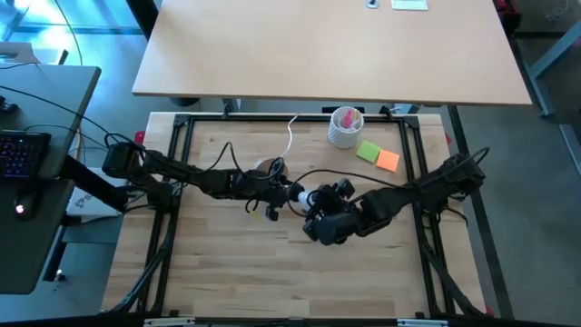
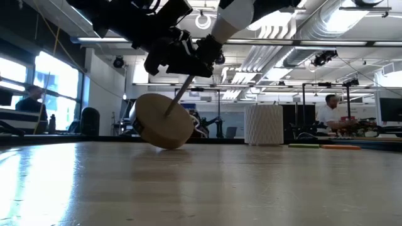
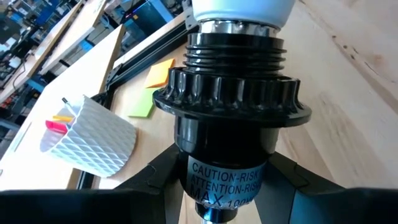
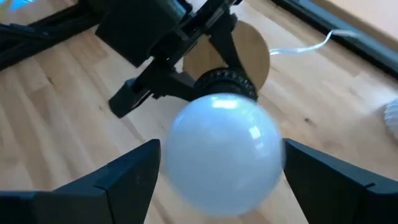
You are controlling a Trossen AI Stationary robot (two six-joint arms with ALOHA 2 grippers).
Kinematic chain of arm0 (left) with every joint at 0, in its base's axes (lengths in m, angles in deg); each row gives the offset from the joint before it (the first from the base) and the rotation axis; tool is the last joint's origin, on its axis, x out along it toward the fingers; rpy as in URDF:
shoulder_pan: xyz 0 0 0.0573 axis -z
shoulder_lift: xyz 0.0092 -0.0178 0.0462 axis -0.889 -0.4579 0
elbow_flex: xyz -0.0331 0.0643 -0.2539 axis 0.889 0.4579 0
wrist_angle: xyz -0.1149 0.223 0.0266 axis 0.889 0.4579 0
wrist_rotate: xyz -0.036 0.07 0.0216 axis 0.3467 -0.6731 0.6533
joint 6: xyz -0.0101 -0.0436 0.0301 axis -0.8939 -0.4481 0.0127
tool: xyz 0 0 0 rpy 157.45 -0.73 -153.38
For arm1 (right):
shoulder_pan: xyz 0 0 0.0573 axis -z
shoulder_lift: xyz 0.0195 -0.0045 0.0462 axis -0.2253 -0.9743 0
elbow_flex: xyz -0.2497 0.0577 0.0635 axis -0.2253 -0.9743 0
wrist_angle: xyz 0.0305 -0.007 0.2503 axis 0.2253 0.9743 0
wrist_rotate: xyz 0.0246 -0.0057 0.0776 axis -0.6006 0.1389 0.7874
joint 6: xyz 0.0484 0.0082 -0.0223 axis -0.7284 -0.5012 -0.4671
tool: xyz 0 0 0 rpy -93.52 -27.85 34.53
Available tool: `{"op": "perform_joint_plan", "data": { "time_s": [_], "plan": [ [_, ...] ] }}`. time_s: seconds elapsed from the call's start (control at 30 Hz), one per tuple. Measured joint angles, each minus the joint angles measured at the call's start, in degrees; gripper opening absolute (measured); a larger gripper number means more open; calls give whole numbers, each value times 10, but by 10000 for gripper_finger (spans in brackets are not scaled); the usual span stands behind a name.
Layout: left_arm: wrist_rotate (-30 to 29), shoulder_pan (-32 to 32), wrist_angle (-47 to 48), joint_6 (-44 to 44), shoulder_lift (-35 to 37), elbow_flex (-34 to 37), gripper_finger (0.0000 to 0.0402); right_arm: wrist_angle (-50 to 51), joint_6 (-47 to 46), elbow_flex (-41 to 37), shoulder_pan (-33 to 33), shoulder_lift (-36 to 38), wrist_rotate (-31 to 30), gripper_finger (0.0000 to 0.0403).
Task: Screw lightbulb
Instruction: Remove the white lightbulb from the desk lamp
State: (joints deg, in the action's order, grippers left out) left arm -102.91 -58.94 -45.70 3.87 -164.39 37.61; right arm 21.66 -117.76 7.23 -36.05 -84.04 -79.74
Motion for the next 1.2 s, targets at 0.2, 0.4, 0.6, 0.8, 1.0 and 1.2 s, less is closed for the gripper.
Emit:
{"op": "perform_joint_plan", "data": {
  "time_s": [0.2,0.4,0.6,0.8,1.0,1.2],
  "plan": [
    [-2,0,1,6,0,0,136,0,120,0,12,0,2,293],
    [17,-1,3,6,0,0,136,-2,373,0,12,0,3,276],
    [19,-2,4,5,0,0,136,-3,590,0,12,0,15,277],
    [24,-4,5,0,0,0,136,-9,589,0,12,0,19,289],
    [26,-4,3,-4,0,-1,136,-13,533,18,10,0,28,317],
    [22,-5,4,-11,0,-1,136,25,365,81,7,0,21,320]
  ]
}}
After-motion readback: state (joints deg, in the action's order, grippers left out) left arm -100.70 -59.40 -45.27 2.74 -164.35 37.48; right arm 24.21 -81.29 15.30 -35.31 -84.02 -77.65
